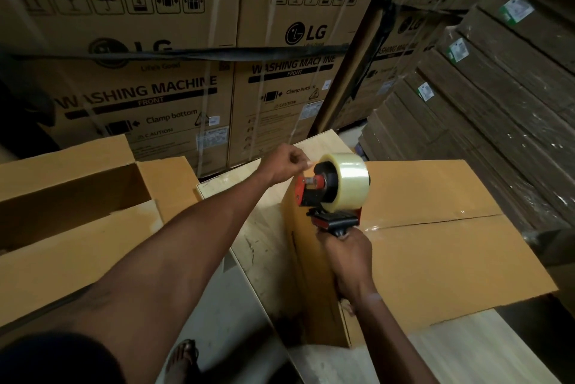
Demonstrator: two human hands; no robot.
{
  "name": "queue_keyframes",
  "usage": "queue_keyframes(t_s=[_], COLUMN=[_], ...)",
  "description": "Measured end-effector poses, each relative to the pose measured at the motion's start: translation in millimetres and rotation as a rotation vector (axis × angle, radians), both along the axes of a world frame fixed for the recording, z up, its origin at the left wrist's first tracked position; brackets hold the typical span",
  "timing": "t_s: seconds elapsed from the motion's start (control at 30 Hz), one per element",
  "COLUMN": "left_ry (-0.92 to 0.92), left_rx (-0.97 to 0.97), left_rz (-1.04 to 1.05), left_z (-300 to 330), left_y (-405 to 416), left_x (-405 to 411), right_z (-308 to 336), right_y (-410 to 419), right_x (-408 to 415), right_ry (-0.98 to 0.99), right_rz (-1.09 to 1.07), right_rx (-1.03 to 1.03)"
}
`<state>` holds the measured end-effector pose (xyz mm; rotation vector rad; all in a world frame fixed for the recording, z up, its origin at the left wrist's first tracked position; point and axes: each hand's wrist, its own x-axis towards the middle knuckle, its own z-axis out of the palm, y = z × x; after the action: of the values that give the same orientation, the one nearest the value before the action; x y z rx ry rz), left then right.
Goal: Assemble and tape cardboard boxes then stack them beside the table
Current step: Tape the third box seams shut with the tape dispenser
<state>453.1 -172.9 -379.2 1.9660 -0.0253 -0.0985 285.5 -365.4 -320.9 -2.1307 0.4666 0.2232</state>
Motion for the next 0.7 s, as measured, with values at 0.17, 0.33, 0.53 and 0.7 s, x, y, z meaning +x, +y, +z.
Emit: queue_keyframes(t_s=[0.17, 0.33, 0.53, 0.7], left_ry=[0.019, 0.012, 0.022, 0.011], left_rx=[-0.027, -0.054, -0.089, -0.105], left_rz=[0.104, 0.133, 0.183, 0.206], left_z=[0, -17, -11, -7], left_y=[-5, -7, -12, -15], left_x=[30, 33, 30, 26], right_z=[0, -9, -1, 2], right_y=[23, 23, 14, -3], right_x=[33, 29, 4, -35], right_ry=[0.008, -0.015, 0.019, 0.061], right_rz=[-0.058, -0.071, -0.072, -0.043], right_rx=[-0.027, -0.102, -0.103, -0.149])
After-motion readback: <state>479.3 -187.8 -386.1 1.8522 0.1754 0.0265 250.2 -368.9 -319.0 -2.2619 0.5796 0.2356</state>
